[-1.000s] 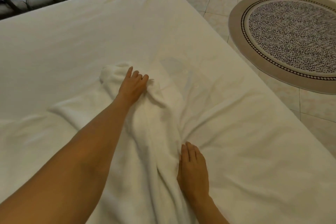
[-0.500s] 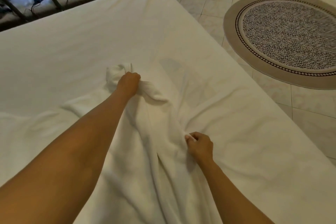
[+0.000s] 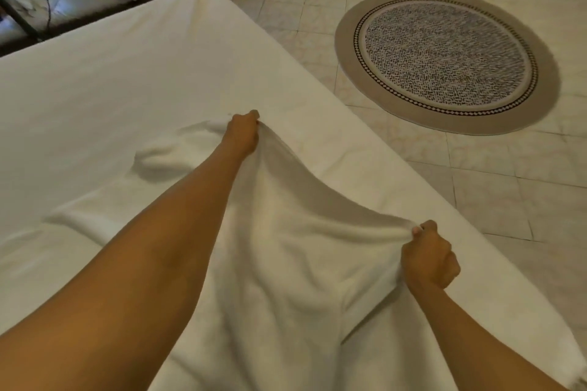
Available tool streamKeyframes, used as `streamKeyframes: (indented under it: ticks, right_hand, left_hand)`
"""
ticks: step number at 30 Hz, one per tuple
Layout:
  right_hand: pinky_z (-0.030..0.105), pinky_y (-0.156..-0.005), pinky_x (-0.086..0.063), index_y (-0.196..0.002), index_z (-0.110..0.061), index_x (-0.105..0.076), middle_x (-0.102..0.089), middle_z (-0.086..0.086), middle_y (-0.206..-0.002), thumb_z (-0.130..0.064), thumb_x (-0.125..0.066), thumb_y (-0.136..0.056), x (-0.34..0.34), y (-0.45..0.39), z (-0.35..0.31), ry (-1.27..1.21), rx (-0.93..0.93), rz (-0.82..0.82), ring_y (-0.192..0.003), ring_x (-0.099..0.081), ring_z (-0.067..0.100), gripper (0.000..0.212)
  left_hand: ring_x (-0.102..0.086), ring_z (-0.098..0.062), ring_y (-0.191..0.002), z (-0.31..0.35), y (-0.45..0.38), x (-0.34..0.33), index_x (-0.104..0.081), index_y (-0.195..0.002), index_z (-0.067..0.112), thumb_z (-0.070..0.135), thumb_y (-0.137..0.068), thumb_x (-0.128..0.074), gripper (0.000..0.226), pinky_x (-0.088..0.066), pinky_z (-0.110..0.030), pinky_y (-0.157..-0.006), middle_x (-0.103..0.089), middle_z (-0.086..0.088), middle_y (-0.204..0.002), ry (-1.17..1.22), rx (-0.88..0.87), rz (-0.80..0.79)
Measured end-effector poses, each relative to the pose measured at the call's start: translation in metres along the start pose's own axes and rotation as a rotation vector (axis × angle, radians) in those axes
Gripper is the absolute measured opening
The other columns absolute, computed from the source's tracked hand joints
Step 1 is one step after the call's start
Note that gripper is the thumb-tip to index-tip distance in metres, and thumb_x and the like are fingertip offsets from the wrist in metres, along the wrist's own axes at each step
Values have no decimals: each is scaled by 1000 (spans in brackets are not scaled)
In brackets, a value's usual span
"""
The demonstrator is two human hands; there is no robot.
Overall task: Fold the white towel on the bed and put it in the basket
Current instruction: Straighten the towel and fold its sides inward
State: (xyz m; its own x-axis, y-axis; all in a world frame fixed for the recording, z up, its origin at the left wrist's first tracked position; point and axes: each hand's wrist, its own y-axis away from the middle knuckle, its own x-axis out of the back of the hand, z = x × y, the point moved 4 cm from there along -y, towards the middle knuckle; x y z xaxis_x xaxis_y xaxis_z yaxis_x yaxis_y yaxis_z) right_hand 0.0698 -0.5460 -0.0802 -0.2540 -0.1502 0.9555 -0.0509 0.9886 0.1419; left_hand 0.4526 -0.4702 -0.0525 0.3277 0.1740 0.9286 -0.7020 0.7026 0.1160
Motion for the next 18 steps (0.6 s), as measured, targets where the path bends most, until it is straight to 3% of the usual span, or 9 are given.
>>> streamKeyframes:
  ticks: [2, 8, 11, 13, 15, 18]
  right_hand:
    - [30, -59, -41, -106, -6, -55, -67, 20, -81, -3, -46, -90, 1, -14, 12, 67, 14, 2, -64, -60, 32, 18]
    - [33, -66, -44, -109, -4, -55, -68, 20, -81, -2, -50, -88, -3, -44, 56, 116, -113, 37, -67, -64, 34, 21]
    - [33, -73, -38, -109, -5, -58, -70, 17, -84, -3, -51, -87, -10, -55, 77, 237, -114, 34, -74, -64, 31, 23]
    - [34, -79, -34, -108, -7, -60, -71, 15, -84, -4, -50, -87, -19, -55, 78, 325, -55, 27, -81, -63, 30, 23]
    - [38, -92, -31, -115, -8, -58, -69, 16, -102, -7, -50, -87, -33, -53, 75, 355, 11, 12, -101, -59, 30, 29]
    - [46, -110, -6, -142, -9, -37, -38, 18, -147, -20, -35, -96, -57, -47, 67, 327, 126, 32, -138, -32, 31, 48]
  left_hand:
    - [-57, -39, -105, 30, -7, -15, -51, -119, -2, -5, -92, -34, 32, -47, -40, -83, -58, -27, -115, 24, -63, 10]
    - [-53, -38, -105, 110, -33, -36, -47, -121, -4, -9, -92, -31, 34, -44, -42, -82, -51, -28, -118, -9, -205, 103]
    - [-53, -40, -111, 116, -52, -54, -51, -110, -1, -3, -96, -29, 26, -43, -39, -83, -36, -32, -141, 2, -209, 31]
    - [-52, -43, -117, 115, -55, -77, -49, -124, -3, 2, -98, -31, 32, -44, -42, -93, -16, -28, -155, -12, -223, -40]
    - [-44, -42, -129, 113, -47, -105, -28, -146, 4, 6, -100, -35, 47, -42, -42, -101, 0, -21, -159, -19, -243, -129]
    - [-15, -34, -147, 112, -29, -145, -2, -152, 10, 21, -100, -42, 67, -29, -45, -113, 12, -17, -159, -27, -264, -251]
